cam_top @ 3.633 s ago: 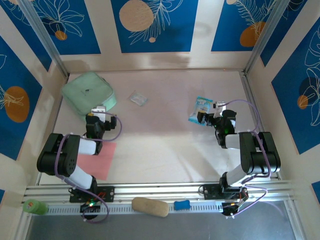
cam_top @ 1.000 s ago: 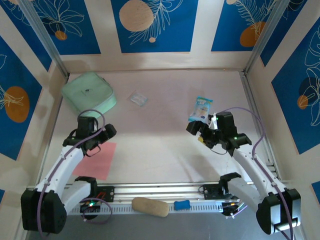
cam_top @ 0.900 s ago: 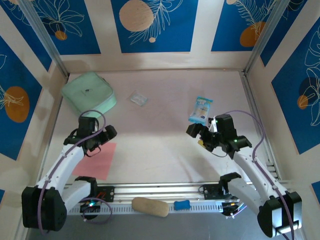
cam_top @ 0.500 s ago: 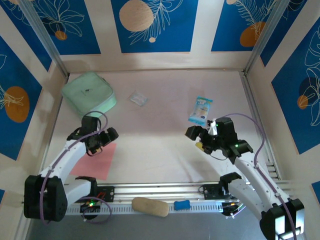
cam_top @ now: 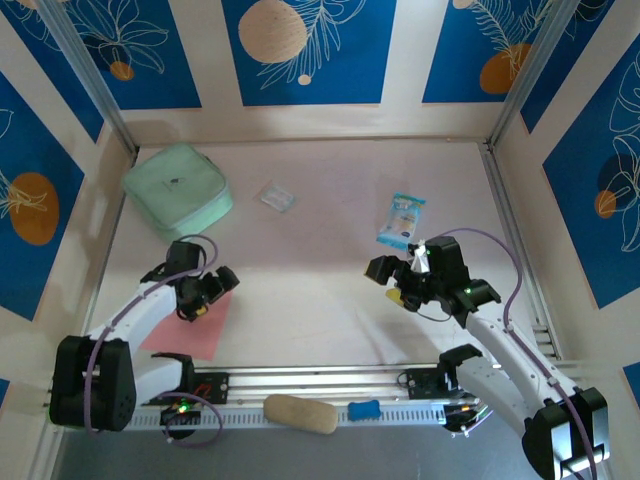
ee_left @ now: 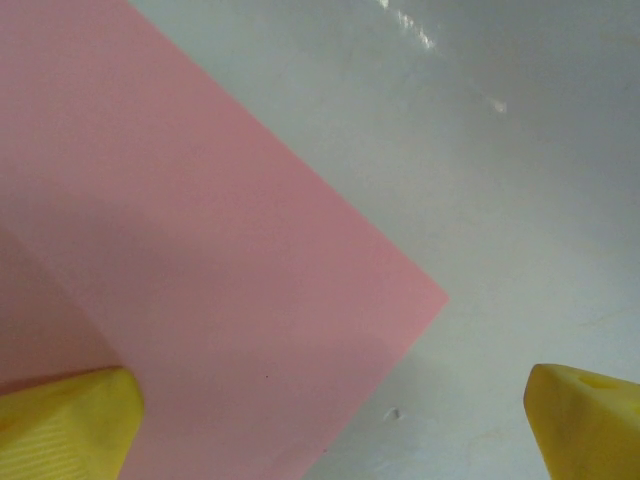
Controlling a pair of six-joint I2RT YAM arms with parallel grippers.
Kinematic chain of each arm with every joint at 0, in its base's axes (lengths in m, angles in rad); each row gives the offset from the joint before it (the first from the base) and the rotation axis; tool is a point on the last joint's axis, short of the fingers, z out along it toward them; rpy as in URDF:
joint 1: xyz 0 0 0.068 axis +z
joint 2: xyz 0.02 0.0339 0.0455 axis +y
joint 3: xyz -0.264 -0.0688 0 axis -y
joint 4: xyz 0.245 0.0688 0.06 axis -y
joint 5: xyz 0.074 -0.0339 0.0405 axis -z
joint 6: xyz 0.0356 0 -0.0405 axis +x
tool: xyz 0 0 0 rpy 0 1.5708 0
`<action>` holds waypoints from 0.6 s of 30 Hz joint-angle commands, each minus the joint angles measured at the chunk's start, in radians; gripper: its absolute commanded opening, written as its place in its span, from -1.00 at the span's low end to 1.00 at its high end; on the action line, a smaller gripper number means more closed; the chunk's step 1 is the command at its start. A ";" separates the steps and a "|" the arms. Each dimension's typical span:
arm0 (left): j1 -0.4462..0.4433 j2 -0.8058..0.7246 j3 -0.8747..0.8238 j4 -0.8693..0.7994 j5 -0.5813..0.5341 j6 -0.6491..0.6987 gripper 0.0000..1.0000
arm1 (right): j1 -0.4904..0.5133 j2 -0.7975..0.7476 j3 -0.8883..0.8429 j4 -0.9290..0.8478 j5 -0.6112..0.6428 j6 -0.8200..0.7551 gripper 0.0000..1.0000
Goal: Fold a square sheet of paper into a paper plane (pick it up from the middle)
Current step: Move the square sheet of paper to the bottom-center of the table.
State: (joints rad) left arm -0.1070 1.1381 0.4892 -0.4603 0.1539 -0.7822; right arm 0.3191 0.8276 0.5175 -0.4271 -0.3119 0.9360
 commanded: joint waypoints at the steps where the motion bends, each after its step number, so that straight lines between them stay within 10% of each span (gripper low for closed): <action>1: -0.011 -0.016 -0.094 0.048 0.070 -0.086 1.00 | 0.003 -0.013 -0.024 -0.025 0.013 -0.002 0.98; 18: -0.216 -0.090 -0.176 0.280 0.051 -0.375 1.00 | 0.002 0.015 -0.032 0.031 0.019 0.023 0.98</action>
State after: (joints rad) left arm -0.2588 0.9977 0.3244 -0.1528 0.2039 -1.0710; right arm 0.3187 0.8238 0.4812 -0.4114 -0.2886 0.9482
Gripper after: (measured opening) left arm 0.998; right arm 0.990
